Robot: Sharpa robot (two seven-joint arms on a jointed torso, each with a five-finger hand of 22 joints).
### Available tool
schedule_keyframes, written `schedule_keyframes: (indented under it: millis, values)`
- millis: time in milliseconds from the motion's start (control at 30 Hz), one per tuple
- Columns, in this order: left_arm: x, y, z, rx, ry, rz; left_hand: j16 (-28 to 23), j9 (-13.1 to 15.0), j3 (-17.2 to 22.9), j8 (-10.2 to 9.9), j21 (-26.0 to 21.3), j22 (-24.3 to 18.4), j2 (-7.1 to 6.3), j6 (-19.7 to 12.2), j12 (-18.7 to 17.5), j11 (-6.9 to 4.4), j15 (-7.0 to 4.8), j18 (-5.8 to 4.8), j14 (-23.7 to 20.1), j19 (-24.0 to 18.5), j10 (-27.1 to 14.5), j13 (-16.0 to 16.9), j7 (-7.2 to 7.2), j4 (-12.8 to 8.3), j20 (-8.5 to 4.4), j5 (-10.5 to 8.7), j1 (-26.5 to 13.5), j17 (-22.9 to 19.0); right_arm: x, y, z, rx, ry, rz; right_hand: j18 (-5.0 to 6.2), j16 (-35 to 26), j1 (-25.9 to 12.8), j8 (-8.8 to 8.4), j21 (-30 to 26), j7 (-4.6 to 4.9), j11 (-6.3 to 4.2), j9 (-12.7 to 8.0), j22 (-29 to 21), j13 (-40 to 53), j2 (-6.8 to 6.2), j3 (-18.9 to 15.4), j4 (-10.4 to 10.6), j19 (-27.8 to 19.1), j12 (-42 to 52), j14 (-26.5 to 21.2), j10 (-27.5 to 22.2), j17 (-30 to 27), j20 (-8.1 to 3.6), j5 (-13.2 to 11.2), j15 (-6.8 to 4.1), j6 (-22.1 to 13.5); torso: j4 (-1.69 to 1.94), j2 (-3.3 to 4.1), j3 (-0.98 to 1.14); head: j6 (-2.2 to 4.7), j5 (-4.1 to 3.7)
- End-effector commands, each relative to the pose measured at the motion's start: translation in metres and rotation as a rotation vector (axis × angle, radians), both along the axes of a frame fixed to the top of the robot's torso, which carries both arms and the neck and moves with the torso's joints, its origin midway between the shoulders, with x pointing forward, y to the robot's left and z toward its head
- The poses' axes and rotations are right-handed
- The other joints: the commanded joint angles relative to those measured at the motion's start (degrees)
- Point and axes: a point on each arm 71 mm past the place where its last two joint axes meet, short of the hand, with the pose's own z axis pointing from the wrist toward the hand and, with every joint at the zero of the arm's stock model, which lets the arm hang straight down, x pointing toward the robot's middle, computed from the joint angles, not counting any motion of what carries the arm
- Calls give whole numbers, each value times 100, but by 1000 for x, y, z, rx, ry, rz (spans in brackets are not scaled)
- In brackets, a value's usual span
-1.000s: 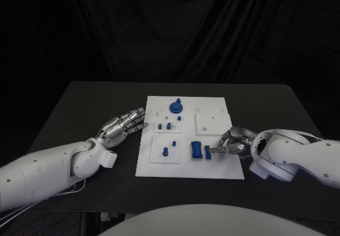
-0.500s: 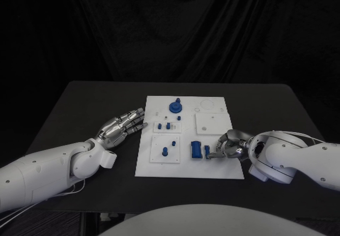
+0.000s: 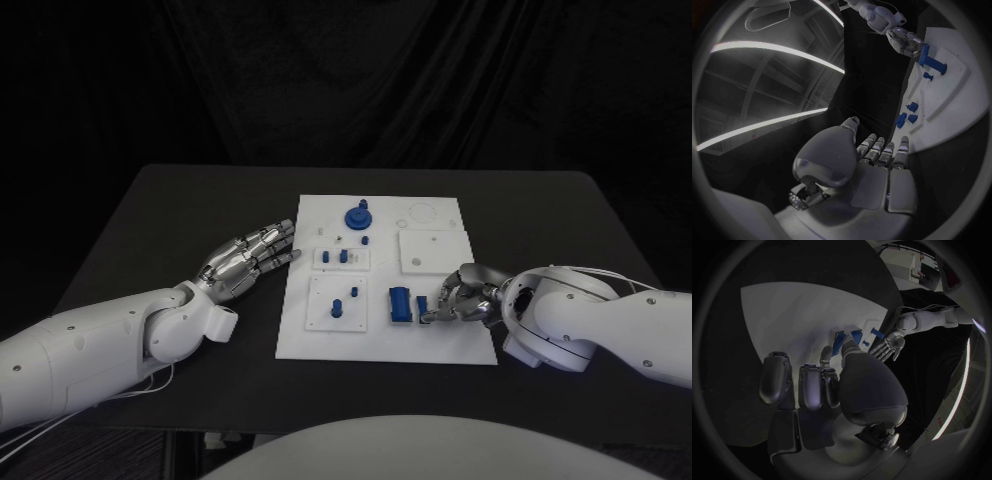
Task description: Assemble the parts on the task board
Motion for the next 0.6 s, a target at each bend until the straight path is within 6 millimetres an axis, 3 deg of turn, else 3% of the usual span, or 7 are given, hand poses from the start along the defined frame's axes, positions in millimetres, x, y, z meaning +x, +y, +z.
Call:
schedule_keyframes:
  millis: [33, 600]
  values:
    - [-1, -1, 1, -19, -5, -1, 25, 5, 10, 24, 27, 1, -15, 33, 26, 23, 9, 80, 24, 19, 7, 9, 88, -15, 32, 32, -24, 7, 0, -2, -2, -21, 6, -9, -10, -27, 72, 36, -23, 2, -47, 14, 988, 1509, 5, -19, -24, -36, 15, 321, 596, 339, -13, -25, -35, -40, -2, 0, 0, 0, 10]
    - [-1, -2, 0, -20, -3, -3, 26, 4, 19, 23, 29, 2, -11, 25, 24, 28, 9, 81, 25, 21, 8, 9, 90, -33, 34, 39, -18, 7, 2, -1, -6, -25, 7, -14, -6, -34, 250, 156, -43, -2, -51, 112, 983, 1509, 46, -83, -130, -48, 15, 316, 596, 331, -17, -30, -39, -108, -2, 3, 5, 0, -17]
